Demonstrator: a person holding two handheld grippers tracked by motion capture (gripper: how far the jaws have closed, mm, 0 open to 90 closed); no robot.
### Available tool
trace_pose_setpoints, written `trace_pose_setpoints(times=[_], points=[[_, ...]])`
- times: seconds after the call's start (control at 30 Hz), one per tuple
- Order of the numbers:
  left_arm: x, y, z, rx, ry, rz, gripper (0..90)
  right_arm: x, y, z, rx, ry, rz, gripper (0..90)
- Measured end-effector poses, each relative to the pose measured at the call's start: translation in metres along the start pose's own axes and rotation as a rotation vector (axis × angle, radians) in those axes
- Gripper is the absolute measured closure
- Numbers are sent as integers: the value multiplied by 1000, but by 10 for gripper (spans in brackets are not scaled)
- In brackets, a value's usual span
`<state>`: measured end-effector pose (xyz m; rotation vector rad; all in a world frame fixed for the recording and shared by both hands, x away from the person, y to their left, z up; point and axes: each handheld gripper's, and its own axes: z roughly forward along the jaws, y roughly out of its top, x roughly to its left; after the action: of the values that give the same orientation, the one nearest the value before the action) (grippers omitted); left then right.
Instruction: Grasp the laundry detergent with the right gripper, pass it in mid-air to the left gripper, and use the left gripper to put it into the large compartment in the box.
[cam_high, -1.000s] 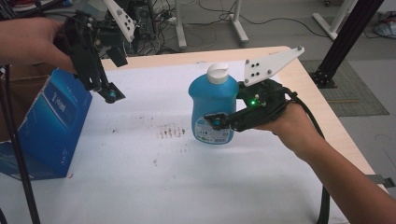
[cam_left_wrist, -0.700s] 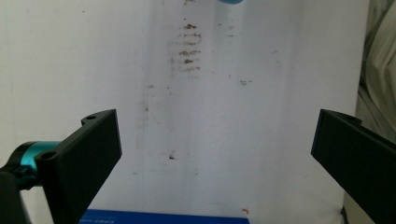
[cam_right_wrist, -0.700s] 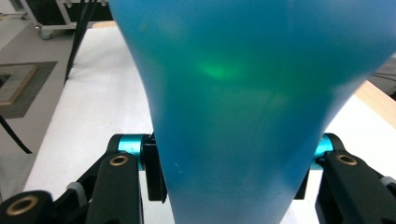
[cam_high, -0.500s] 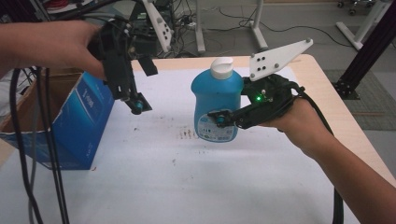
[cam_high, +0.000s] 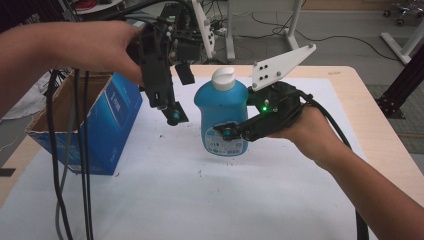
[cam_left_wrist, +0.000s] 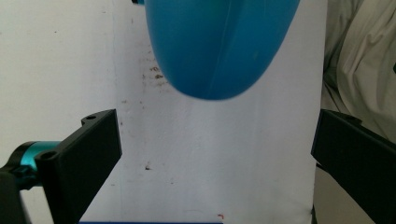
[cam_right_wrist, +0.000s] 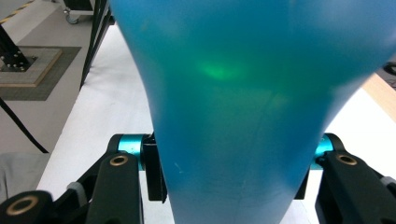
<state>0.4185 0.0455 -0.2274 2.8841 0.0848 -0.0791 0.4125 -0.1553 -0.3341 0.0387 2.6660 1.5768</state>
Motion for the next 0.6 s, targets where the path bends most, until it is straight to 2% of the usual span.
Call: trace_pose_setpoints(times=[0.6], points=[[-4, 10, 4, 22, -4, 10, 16, 2, 17, 30, 14, 56, -8, 466]])
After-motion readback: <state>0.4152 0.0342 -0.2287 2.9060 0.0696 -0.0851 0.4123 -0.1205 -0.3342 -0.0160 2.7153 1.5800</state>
